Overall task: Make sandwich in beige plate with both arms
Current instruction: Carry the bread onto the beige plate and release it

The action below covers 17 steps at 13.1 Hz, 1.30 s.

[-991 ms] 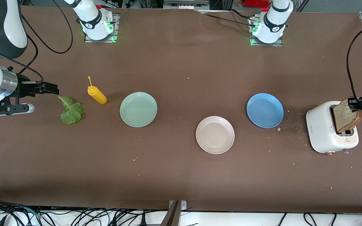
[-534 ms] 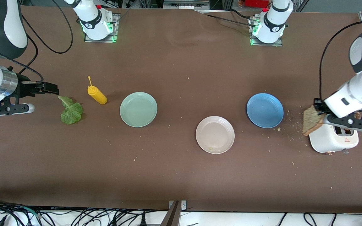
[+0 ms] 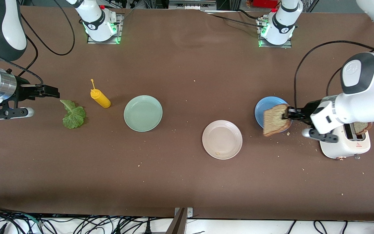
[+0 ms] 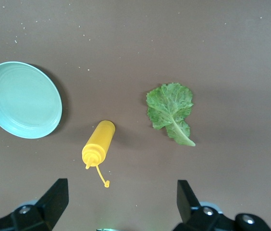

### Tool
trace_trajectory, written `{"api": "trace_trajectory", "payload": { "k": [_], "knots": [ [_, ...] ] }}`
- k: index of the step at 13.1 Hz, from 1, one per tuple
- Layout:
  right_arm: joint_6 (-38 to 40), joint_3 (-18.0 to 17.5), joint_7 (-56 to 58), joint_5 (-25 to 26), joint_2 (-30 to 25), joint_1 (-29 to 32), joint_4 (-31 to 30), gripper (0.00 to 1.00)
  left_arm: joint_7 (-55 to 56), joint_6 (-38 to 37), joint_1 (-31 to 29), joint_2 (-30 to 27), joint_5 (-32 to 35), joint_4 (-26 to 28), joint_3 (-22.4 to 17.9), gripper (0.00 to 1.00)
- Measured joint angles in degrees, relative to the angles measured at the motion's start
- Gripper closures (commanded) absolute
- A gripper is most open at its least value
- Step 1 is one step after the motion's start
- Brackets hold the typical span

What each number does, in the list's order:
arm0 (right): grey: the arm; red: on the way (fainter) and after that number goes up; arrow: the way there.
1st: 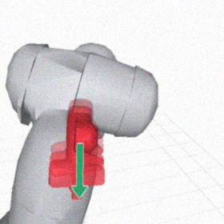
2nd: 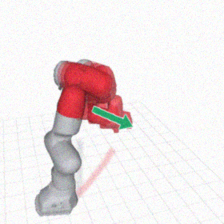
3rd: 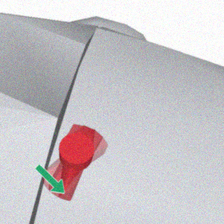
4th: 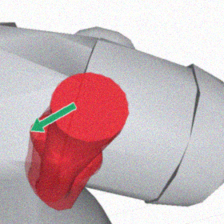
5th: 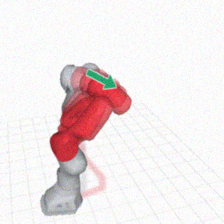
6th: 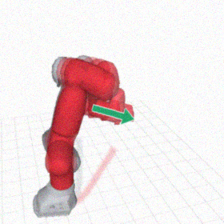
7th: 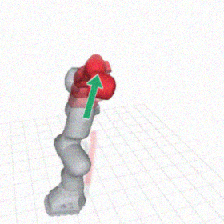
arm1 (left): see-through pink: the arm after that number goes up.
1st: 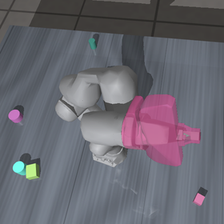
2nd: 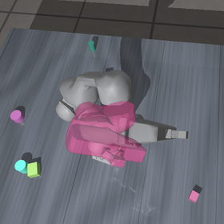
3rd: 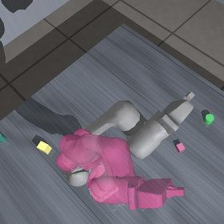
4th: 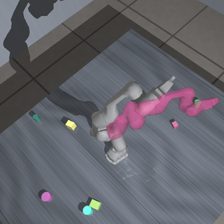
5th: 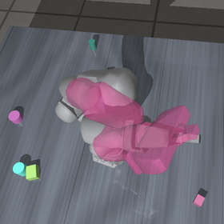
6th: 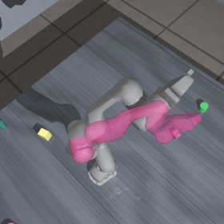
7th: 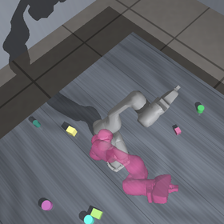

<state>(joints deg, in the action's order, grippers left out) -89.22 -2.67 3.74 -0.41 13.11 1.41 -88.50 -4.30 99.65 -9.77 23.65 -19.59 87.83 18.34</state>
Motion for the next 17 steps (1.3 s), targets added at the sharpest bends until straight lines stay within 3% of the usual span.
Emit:
{"api": "trace_trajectory", "payload": {
  "k": [4,6,11,17],
  "knots": [
    [-0.14,0.04,0.37,0.02,-0.03,0.01,0.06,0.00,-0.39,1.90,3.56,6.79,-14.83,-0.40,0.01,1.00],
    [-0.16,0.07,5.74,-1.12,0.01,0.50,0.00,0.00,-5.83,5.35,4.05,11.80,-19.69,-0.87,-0.01,1.00],
    [-0.05,0.79,31.68,-12.39,0.85,6.39,-1.83,0.00,-25.53,13.44,4.02,22.55,-28.61,-2.48,-0.12,1.00],
    [0.01,3.56,58.83,-25.31,1.29,8.04,-10.32,0.00,-37.82,14.56,4.02,27.24,-30.80,-2.71,-0.17,1.00]
  ]
}}
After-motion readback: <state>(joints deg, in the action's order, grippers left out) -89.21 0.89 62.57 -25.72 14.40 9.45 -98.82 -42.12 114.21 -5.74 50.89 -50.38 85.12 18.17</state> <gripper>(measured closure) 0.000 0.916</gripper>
